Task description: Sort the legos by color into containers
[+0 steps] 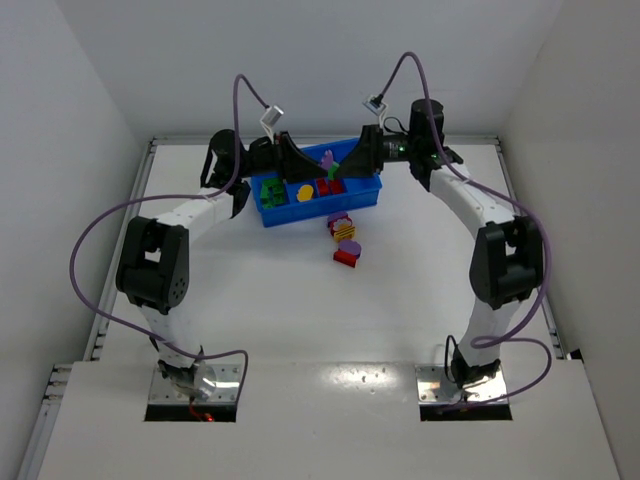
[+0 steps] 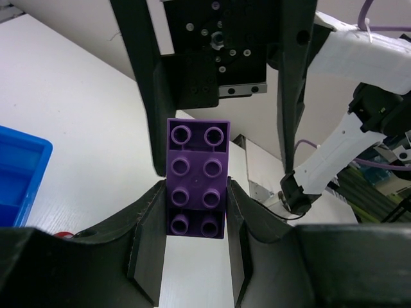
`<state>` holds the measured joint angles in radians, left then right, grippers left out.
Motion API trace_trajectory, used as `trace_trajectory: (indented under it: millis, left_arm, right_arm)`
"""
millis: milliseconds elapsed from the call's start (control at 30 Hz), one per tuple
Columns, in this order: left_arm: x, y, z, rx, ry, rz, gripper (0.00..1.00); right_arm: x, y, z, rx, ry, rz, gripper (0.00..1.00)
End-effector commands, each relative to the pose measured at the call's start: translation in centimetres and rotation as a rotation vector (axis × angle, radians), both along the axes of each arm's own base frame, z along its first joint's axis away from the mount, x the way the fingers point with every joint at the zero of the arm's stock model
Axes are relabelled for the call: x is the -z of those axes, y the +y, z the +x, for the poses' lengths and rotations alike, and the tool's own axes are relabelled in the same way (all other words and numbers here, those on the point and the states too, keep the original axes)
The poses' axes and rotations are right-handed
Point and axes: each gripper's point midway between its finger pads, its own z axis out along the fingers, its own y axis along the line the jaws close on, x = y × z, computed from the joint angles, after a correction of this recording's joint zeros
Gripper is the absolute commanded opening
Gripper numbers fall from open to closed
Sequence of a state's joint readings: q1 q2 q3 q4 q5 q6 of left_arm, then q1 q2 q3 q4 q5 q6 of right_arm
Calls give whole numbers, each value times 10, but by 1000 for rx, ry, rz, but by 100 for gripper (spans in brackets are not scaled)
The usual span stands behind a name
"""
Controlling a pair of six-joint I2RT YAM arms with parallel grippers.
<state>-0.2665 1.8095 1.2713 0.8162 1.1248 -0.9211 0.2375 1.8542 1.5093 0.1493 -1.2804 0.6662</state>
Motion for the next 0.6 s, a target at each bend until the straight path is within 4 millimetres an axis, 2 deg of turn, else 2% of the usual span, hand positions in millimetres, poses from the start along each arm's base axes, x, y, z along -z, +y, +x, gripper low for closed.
trace_trajectory:
  millis: [0,200,233,333,467,533,567]
  left_arm:
    - [-28,3,-13,18,-112,-17,13]
    - [-31,0,-19,36,-122,-17,13]
    - [-31,0,-19,36,-122,-17,13]
    - [-30,0,-19,35,-122,-13,13]
    - [-27,0,-16,23,-124,-6,13]
    - [-23,0,-14,11,-104,-4,13]
    - [-26,7,-11,-18,-107,-8,13]
  right_arm:
    - [-14,10,7,-9,-90,17,82]
    - [1,12,18,-1,-65,7,80]
    - [-3,12,18,-1,-74,9,69]
    - [-2,13,22,9,-74,7,50]
    - [1,13,22,9,-75,7,12]
    - [-3,12,18,8,-85,6,4]
    - [-2,6,19,19,-89,2,2]
